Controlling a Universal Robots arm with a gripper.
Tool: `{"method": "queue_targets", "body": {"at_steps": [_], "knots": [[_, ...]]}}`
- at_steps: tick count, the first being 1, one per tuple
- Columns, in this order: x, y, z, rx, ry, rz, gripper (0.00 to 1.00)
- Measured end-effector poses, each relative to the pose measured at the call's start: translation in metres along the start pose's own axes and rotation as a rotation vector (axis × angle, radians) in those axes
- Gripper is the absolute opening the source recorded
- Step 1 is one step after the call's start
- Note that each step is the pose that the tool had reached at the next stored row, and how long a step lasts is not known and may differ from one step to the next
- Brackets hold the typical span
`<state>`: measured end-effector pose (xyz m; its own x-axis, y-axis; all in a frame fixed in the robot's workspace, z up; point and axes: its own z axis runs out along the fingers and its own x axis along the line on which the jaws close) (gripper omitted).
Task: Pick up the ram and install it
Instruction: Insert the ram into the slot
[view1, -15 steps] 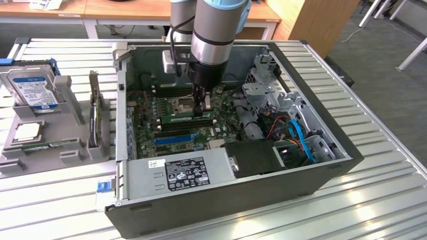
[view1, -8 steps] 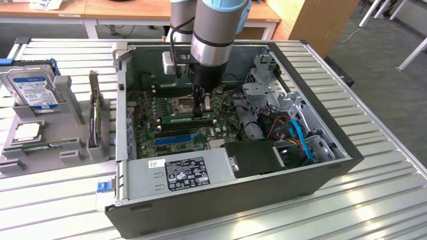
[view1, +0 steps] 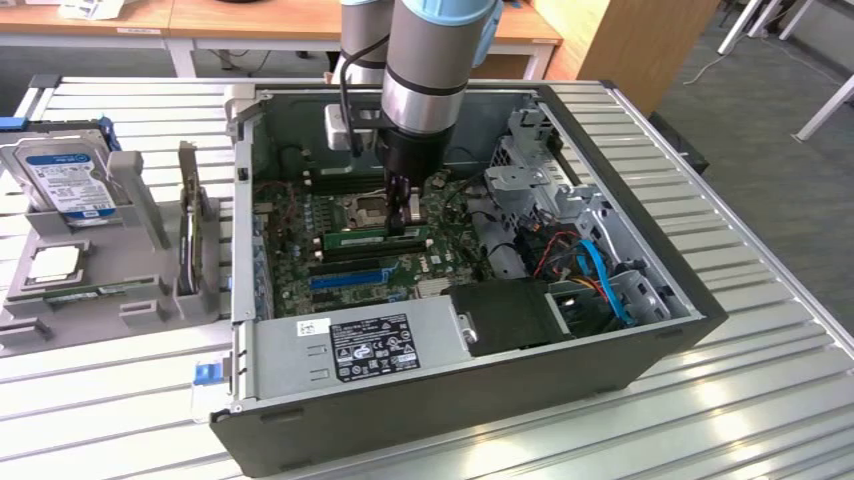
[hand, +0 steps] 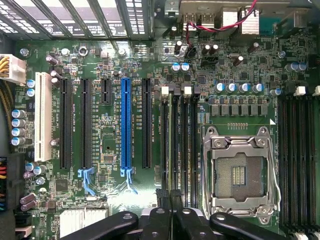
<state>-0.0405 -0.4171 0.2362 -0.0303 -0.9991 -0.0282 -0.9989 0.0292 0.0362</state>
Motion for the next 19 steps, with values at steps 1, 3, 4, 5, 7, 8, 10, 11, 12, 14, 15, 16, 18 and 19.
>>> {"method": "queue_targets", "body": {"at_steps": [1, 3, 4, 5, 7, 8, 10, 11, 12, 14, 15, 16, 18, 19], "knots": [[0.0, 0.0, 0.0, 0.0, 0.0, 0.0, 0.11], [0.0, 0.0, 0.0, 0.0, 0.0, 0.0, 0.11], [0.0, 0.0, 0.0, 0.0001, 0.0, 0.0, 0.11], [0.0, 0.0, 0.0, 0.0, 0.0, 0.0, 0.11], [0.0, 0.0, 0.0, 0.0, 0.0, -0.001, 0.11], [0.0, 0.0, 0.0, -0.0001, 0.0001, -0.002, 0.11], [0.0, 0.0, 0.0, -0.0002, 0.0003, -0.008, 0.11], [0.0, 0.0, -0.0001, -0.0003, 0.0005, -0.011, 0.11], [0.0001, 0.0, 0.0, -0.0004, 0.0006, -0.014, 0.11], [0.0, 0.0, 0.0, -0.0006, 0.0008, -0.023, 0.11], [0.0, 0.0, 0.0, -0.0007, 0.0009, -0.026, 0.11], [0.0, 0.0, 0.0, -0.0007, 0.001, -0.026, 0.11], [0.0, 0.0, 0.0, -0.0008, 0.0009, -0.026, 0.11], [0.0, 0.0, 0.0, -0.0007, 0.0009, -0.026, 0.11]]}}
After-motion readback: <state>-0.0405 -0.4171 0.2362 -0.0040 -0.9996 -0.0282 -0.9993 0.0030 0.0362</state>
